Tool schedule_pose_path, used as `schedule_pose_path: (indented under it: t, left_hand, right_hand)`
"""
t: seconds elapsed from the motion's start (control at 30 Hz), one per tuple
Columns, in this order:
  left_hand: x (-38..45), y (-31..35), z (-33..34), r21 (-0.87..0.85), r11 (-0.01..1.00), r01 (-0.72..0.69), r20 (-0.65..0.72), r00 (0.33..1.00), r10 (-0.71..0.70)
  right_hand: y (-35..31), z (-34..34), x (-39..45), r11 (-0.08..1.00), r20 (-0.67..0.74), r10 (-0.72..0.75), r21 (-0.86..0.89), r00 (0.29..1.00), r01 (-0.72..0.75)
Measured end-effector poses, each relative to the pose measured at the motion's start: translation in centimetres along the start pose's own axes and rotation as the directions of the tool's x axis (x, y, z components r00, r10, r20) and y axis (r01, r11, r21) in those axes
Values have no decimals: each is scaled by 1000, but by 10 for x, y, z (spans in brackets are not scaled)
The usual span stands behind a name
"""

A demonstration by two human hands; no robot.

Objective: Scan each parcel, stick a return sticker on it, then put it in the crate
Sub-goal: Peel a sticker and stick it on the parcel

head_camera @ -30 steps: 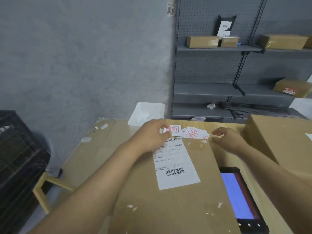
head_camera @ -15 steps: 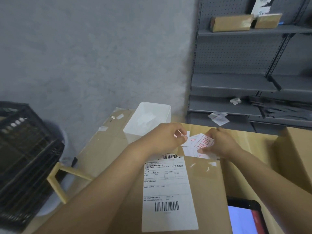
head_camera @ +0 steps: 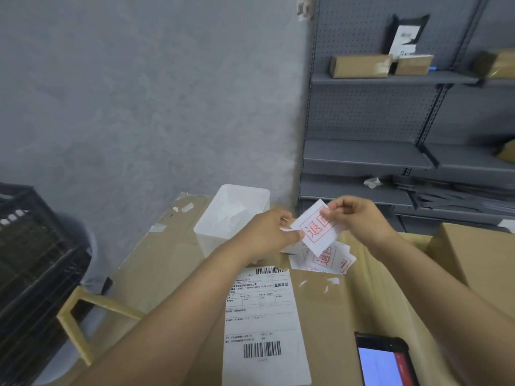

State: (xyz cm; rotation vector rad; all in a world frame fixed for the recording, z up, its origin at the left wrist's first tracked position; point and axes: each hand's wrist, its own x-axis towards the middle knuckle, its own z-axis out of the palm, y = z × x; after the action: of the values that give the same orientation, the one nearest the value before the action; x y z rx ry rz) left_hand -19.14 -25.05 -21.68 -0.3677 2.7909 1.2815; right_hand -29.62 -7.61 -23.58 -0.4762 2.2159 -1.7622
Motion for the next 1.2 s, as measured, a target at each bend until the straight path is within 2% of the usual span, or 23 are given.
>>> schedule_pose_path:
  t: [0.07,0.17,0.27,0.43,0.57,0.67,0.8,0.93,1.1,1.2]
  left_hand:
    - [-1,4,1,-81,996,-20,8,1000,20]
    - [-4,10,1,-306,952,6,24,1000,1]
    - [-8,15,-3,-412,911,24,2,1000,-26]
    - [-14,15,-10,-413,909,-50,-41,998,37]
    - [-16,16,-14,-384,921,-64,-79,996,37]
    - [-16,16,-16,-405,912,-58,-114,993,12]
    - [-13,15,-18,-309,947,-87,-190,981,28]
    - [-12,19,-18,-373,926,-53,-151,988,-4]
    - [-7,24,-18,-405,914,-15,-216,973,-80]
    - [-5,25,-16,-441,897,12,-184,977,-104]
  right_hand:
    - [-8,4,-5,999,-7,-21,50,1000,21]
    - [-17,7,-11,997,-9,-39,63,999,40]
    - [-22,7,-17,998,-12,-38,44,999,39]
    - [-25,1,-26,998,-111,-52,25,992,55]
    - [-27,-7,-31,995,-52,-64,69,997,67]
    - [-27,-11,-33,995,-7,-94,30,996,94]
    - [-25,-12,-31,995,5,-100,7,995,100]
    - [-22,-12,-32,994,24,-109,5,994,108]
    - [-17,-11,-34,992,28,-118,37,993,117]
    - [-15,-12,-35,990,43,-137,45,990,135]
